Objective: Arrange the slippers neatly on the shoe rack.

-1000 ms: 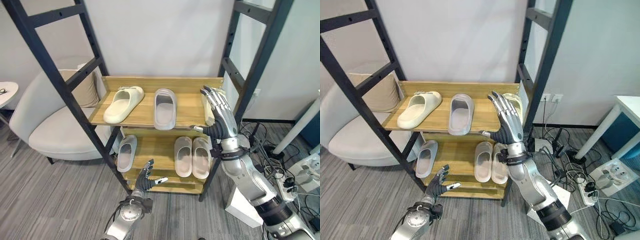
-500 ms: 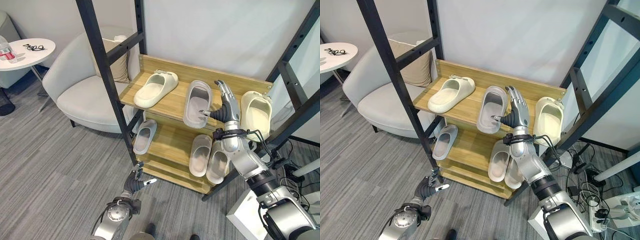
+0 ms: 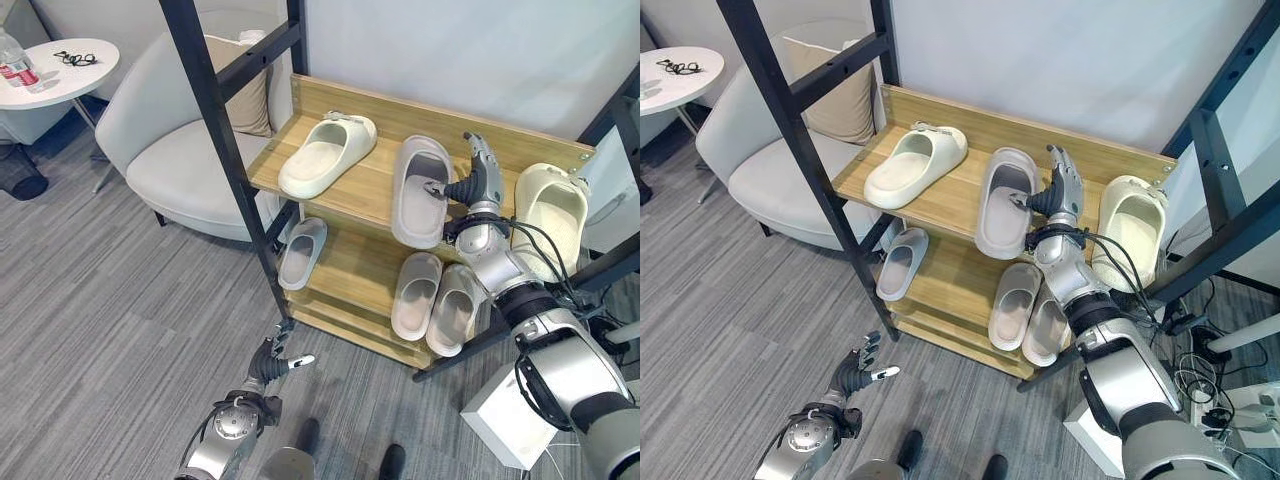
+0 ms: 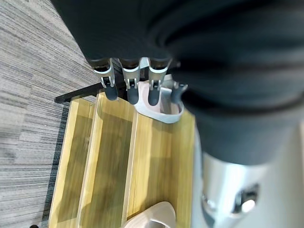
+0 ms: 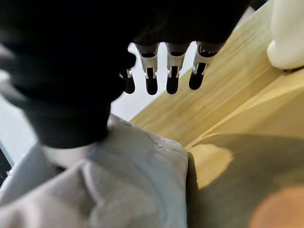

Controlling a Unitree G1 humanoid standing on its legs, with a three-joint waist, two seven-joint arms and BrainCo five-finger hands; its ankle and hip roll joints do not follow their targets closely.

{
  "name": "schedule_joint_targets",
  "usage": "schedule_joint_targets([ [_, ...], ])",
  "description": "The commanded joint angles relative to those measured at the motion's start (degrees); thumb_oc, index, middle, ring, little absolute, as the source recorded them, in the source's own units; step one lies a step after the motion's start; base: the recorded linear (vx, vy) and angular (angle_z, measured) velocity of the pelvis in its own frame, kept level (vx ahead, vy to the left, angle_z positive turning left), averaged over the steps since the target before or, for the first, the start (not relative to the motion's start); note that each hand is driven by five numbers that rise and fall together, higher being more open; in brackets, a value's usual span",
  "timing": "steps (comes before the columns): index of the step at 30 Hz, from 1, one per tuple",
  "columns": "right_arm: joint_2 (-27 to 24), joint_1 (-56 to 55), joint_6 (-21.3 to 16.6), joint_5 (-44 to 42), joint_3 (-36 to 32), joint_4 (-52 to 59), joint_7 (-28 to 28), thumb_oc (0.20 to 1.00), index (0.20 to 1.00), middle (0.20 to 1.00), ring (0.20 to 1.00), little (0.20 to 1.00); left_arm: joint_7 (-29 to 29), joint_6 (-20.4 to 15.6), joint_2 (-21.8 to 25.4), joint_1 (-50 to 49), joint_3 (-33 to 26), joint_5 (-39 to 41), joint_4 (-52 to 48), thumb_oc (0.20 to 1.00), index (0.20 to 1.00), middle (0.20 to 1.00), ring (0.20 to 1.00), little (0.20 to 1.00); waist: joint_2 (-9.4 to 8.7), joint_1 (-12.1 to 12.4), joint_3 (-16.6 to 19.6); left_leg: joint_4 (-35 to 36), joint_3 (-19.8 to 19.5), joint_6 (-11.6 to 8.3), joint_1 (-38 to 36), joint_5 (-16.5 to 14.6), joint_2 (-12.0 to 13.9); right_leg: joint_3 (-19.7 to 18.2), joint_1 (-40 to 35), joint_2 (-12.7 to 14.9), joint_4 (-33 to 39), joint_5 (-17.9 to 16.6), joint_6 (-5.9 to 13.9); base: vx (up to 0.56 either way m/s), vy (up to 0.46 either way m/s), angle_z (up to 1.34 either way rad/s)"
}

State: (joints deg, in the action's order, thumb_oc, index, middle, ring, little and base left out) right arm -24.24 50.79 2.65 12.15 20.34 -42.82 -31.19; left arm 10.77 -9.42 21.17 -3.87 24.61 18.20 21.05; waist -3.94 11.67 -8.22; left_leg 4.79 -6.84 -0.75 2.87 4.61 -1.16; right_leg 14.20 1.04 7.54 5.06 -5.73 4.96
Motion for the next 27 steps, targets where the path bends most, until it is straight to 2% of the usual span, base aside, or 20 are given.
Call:
schedule_joint_targets([
  [1, -4.68, 6.42, 0.13, -2.78, 3.72, -4.85, 0.88, 0.200, 0.200, 0.200, 0.200, 0.200, -0.02, -3.73, 0.90, 4.05, 1.32, 1.75, -1.36, 1.000, 1.000, 1.000, 1.000, 1.000, 0.23, 2.83, -1.51, -1.88, 2.18, 3.87, -1.67, -11.10, -2.87, 0.73, -5.99, 0.77, -0.06, 7.48, 3.17, 0.00, 0.000, 0.00],
  [8, -2.90, 6.74, -0.25, -8.65, 3.59, -2.17, 2.38, 0.200, 0.200, 0.200, 0.200, 0.200, 1.54, -2.93, 0.86, 5.09, 0.17, 2.11, -1.13, 1.000, 1.000, 1.000, 1.000, 1.000, -0.08, 1.26, -1.06, -1.27, 2.55, 3.87, -2.63, -11.19, -2.72, 0.06, -6.32, 0.70, -0.06, 7.22, 2.98, 0.00, -0.001, -0.01],
  [9, -1.64, 3.32, -1.08, -10.40, 1.52, 7.56, 0.71, 0.200, 0.200, 0.200, 0.200, 0.200, 2.15, -2.28, 0.49, 5.01, -0.78, 1.67, -1.16, 1.000, 1.000, 1.000, 1.000, 1.000, 0.20, 0.17, -0.74, -0.88, 2.98, 3.97, -3.11, -10.93, -2.70, -0.46, -6.20, 0.68, -0.06, 7.12, 2.88, -0.02, -0.004, -0.06],
  [13, 1.53, -11.61, -4.90, -10.06, -5.52, 32.06, -1.15, 0.200, 0.200, 0.200, 0.200, 0.200, 2.75, -1.19, -1.00, 3.42, -3.86, 0.16, -1.74, 1.000, 1.000, 1.000, 1.000, 1.000, 1.44, -1.60, -0.42, 0.00, 3.52, 4.15, -4.82, -10.90, -2.50, -1.48, -6.54, 0.37, -0.06, 7.88, 2.58, 0.00, -0.016, -0.09],
  [14, 1.56, -11.85, -4.79, -10.02, -5.58, 32.26, -1.11, 0.200, 0.200, 0.200, 0.200, 0.200, 2.75, -1.18, -0.97, 3.31, -3.80, 0.16, -1.76, 1.000, 1.000, 1.000, 1.000, 1.000, 1.44, -1.53, -0.38, 0.01, 3.54, 4.09, -5.05, -11.14, -2.43, -1.52, -6.75, 0.31, -0.06, 8.07, 2.60, -0.01, -0.054, -0.10],
  [15, 1.58, -18.60, -8.73, -11.68, -8.79, 43.47, 1.44, 0.200, 0.200, 0.200, 0.200, 0.200, 2.28, -0.92, -1.53, 2.26, -5.59, -1.31, -2.27, 1.000, 1.000, 1.000, 1.000, 1.000, 1.80, -2.60, -0.26, 0.21, 3.78, 4.01, -5.50, -10.92, -2.30, -1.63, -6.87, 0.30, -0.06, 8.40, 2.48, 0.01, -0.060, -0.07],
  [17, 1.14, -20.60, -9.74, -12.08, -9.61, 46.45, 2.88, 0.200, 0.200, 0.200, 0.200, 0.200, 1.64, -0.83, -1.47, 1.61, -6.11, -1.81, -2.82, 1.000, 1.000, 1.000, 1.000, 1.000, 1.89, -2.85, -0.17, 0.21, 3.87, 3.86, -5.95, -11.26, -2.14, -1.68, -7.28, 0.21, -0.06, 8.77, 2.42, -0.01, -0.063, -0.01],
  [18, 2.36, -23.50, -13.89, -19.04, -9.35, 53.31, 6.66, 0.200, 0.200, 0.200, 0.200, 0.200, 1.07, -0.74, -1.38, 0.76, -6.76, -2.18, -4.01, 1.000, 1.000, 1.000, 1.000, 1.000, 1.80, -3.54, 0.02, 0.21, 4.07, 3.71, -5.97, -10.99, -2.04, -1.64, -7.34, 0.22, -0.06, 8.87, 2.27, -0.02, -0.068, -0.05],
  [20, 5.73, -25.09, -17.28, -31.07, -6.18, 58.12, 13.00, 0.200, 0.200, 0.200, 0.200, 0.200, 0.15, 0.00, -1.46, 0.00, -6.68, -1.76, -4.05, 1.000, 1.000, 1.000, 1.000, 1.000, 1.84, -3.81, 0.04, 0.21, 4.29, 3.49, -6.52, -11.07, -1.82, -1.56, -7.89, 0.12, -0.06, 9.30, 2.12, -0.02, -0.067, -0.06],
  [21, 5.75, -25.12, -17.28, -31.08, -6.17, 58.12, 13.01, 0.200, 0.200, 0.200, 0.200, 0.200, 0.15, 0.00, -1.45, -0.03, -6.68, -1.76, -4.05, 1.000, 1.000, 1.000, 1.000, 1.000, 1.84, -3.81, 0.05, 0.21, 4.30, 3.45, -6.65, -11.24, -1.78, -1.56, -8.02, 0.08, -0.06, 9.45, 2.14, -0.02, -0.054, -0.06],
  [23, 7.51, -25.29, -18.27, -39.60, -0.23, 61.71, 19.04, 0.200, 0.200, 0.200, 0.200, 0.200, -0.39, 0.55, -1.49, -0.66, -6.73, -1.94, -4.15, 1.000, 1.000, 1.000, 1.000, 1.000, 1.76, -3.87, 0.07, 0.21, 4.30, 3.22, -6.93, -11.20, -1.53, -1.39, -8.47, 0.06, -0.06, 9.73, 1.93, -0.02, -0.056, -0.15],
  [25, 9.33, -25.76, -17.34, -47.69, 6.22, 62.96, 25.79, 0.200, 0.200, 0.200, 0.200, 0.200, -0.85, 0.52, -1.60, -1.28, -6.64, -1.53, -4.27, 1.000, 1.000, 1.000, 1.000, 1.000, 1.69, -3.76, 0.20, 0.21, 4.17, 3.03, -7.07, -10.99, -1.47, -1.13, -8.85, 0.05, -0.06, 9.67, 1.72, -0.03, -0.052, -0.04],
  [26, 9.60, -25.91, -15.46, -50.87, 11.51, 62.72, 30.09, 0.200, 0.200, 0.200, 0.200, 0.200, -1.29, 0.23, -1.78, -1.69, -6.86, -1.12, -4.53, 1.000, 1.000, 1.000, 1.000, 1.000, 1.68, -3.46, 0.13, 0.21, 3.81, 2.76, -7.38, -11.06, -1.33, -0.68, -9.53, 0.00, -0.06, 9.86, 1.54, -0.04, -0.049, 0.12],
  [27, 10.01, -26.60, -14.08, -52.12, 13.96, 61.02, 32.59, 0.200, 0.200, 0.200, 0.200, 0.200, -1.41, 0.05, -1.84, -1.62, -6.94, -0.82, -3.96, 1.000, 1.000, 1.000, 1.000, 1.000, 1.62, -3.24, 0.12, 0.21, 3.51, 2.66, -7.36, -10.95, -1.32, -0.27, -9.73, 0.01, -0.06, 9.85, 1.42, -0.02, -0.035, 0.22],
])
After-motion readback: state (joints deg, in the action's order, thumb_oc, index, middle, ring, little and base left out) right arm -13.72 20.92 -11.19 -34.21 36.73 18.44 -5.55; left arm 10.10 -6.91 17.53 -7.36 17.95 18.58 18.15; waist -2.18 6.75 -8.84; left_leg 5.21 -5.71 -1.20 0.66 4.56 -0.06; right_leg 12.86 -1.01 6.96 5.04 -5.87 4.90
